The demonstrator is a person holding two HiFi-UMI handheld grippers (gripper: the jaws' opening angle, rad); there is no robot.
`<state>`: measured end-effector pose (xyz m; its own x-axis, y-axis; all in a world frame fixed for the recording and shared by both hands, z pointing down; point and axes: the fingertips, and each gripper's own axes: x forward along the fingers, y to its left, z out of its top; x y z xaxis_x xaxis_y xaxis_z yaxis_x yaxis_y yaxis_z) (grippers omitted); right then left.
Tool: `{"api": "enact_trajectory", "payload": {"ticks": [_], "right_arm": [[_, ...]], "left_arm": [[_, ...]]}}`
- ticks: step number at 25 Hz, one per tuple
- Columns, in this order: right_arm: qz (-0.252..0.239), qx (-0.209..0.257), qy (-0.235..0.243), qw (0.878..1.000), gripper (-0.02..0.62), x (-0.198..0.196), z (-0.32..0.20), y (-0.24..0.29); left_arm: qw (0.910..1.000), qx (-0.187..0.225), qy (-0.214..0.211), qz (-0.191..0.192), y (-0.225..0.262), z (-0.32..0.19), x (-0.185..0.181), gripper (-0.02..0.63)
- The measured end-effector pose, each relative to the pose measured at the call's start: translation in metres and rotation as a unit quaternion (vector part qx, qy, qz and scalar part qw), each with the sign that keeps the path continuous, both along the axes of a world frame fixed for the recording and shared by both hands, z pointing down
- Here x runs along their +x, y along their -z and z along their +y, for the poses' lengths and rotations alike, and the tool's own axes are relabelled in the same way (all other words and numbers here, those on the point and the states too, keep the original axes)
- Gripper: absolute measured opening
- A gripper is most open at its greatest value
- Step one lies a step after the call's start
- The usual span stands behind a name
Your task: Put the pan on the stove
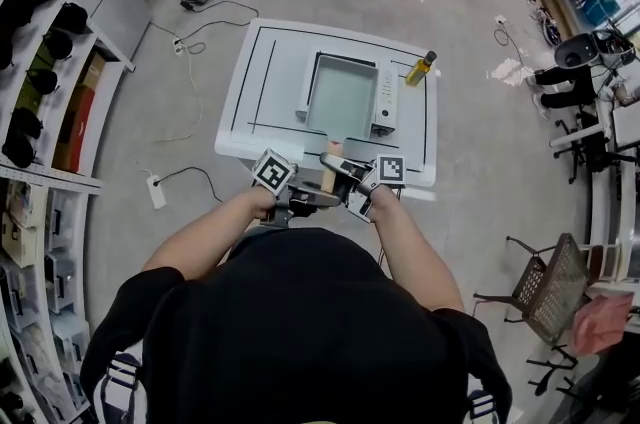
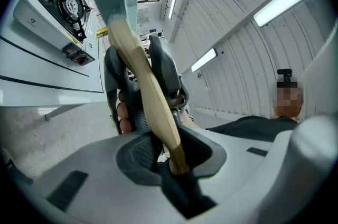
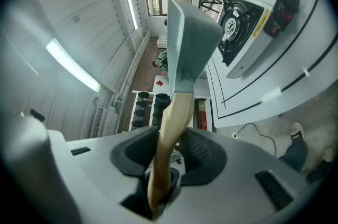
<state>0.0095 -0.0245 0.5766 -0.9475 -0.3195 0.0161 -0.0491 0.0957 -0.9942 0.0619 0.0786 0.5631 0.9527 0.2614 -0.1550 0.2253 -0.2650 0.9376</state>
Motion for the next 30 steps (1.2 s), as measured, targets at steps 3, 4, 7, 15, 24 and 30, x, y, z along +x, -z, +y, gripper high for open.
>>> {"api": "enact_trajectory", "payload": {"ticks": [3,4,7,15,24,30], "right_arm": [[0.005,-0.005,-0.005,1.000,0.127,-0.005,-0.008,-0.003],[0.008,-0.004,-0.005,1.000,0.127,-0.007,-0.011,-0.004],[0.010,-0.005,-0.006,1.000,0.126,-0.015,-0.018,-0.005],[0.008,-0.013,-0.027,1.000,0.123,-0.028,-0.036,-0.007],[0.017,-0.030,-0.039,0.999,0.122,-0.044,-0.047,-0.010],[0.015,-0.028,-0.040,0.999,0.123,-0.052,-0.058,-0.009]], "left_arm": [[1.0000,0.003,-0.002,-0.003,-0.004,-0.008,-0.007,0.098],[1.0000,-0.005,-0.003,0.004,-0.001,-0.010,-0.008,0.098],[0.9998,-0.013,-0.008,0.008,0.000,-0.016,-0.016,0.098],[0.9995,-0.016,-0.019,0.018,0.001,-0.033,-0.034,0.098],[0.9992,-0.014,-0.029,0.022,0.000,-0.045,-0.052,0.098],[0.9988,-0.024,-0.032,0.029,0.004,-0.054,-0.061,0.098]]}}
